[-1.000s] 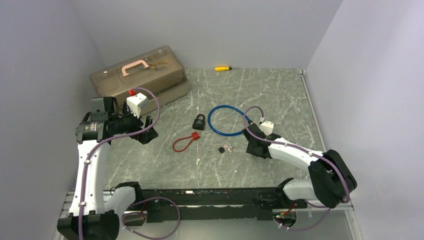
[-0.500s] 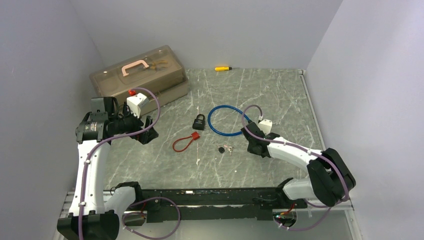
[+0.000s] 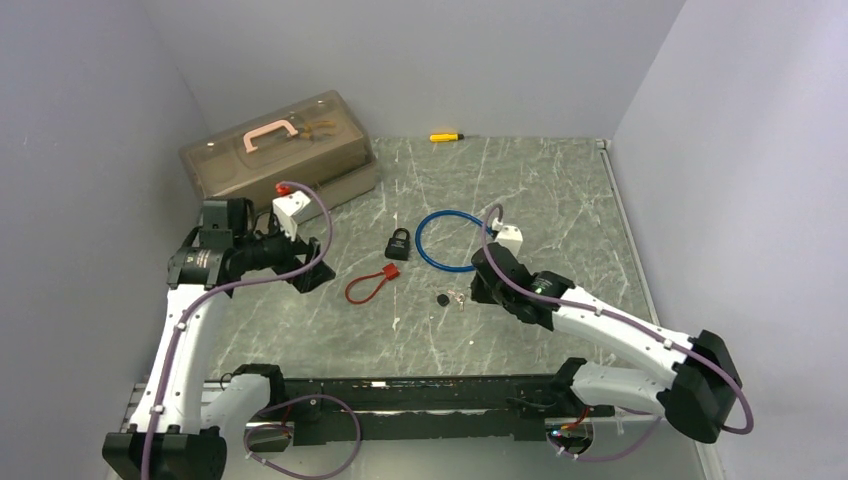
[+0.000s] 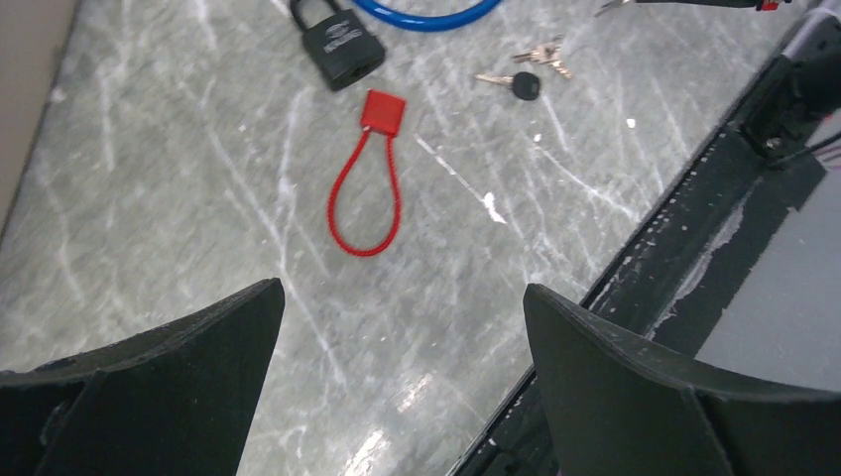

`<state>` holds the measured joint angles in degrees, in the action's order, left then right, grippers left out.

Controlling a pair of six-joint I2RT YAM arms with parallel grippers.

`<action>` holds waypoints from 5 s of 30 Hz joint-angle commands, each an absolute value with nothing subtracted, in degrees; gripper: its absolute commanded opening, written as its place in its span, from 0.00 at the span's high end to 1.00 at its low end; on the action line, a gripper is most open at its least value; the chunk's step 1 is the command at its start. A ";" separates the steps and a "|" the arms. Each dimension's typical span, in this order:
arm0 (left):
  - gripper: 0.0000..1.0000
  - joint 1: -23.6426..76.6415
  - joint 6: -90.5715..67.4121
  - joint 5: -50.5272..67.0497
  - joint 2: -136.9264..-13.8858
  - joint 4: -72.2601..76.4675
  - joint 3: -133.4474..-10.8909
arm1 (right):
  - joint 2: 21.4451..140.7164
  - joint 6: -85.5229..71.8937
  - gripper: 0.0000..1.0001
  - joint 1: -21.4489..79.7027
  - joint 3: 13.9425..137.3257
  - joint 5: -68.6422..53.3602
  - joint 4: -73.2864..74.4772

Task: Unlock with the key
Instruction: Pick up the key from the center of the board.

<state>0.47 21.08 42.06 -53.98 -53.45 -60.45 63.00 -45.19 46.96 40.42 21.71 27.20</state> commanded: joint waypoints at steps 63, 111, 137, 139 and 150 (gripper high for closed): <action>1.00 32.61 31.89 48.74 -44.65 -46.27 -62.37 | 68.06 -27.98 1.00 65.20 71.71 -9.05 18.00; 0.28 32.69 30.19 35.61 -36.60 -42.01 -64.18 | 70.82 -50.71 1.00 55.92 74.38 4.09 28.47; 0.51 44.07 22.55 17.98 -42.01 -20.83 -45.96 | 72.48 -86.25 1.00 45.82 56.25 -12.47 0.40; 0.52 44.06 21.28 18.69 -42.56 -20.40 -45.59 | 71.85 -87.59 1.00 45.90 54.99 -12.04 -2.31; 0.52 44.18 21.62 18.16 -44.17 -18.32 -44.80 | 72.57 -87.88 1.00 46.42 54.46 -15.27 -7.96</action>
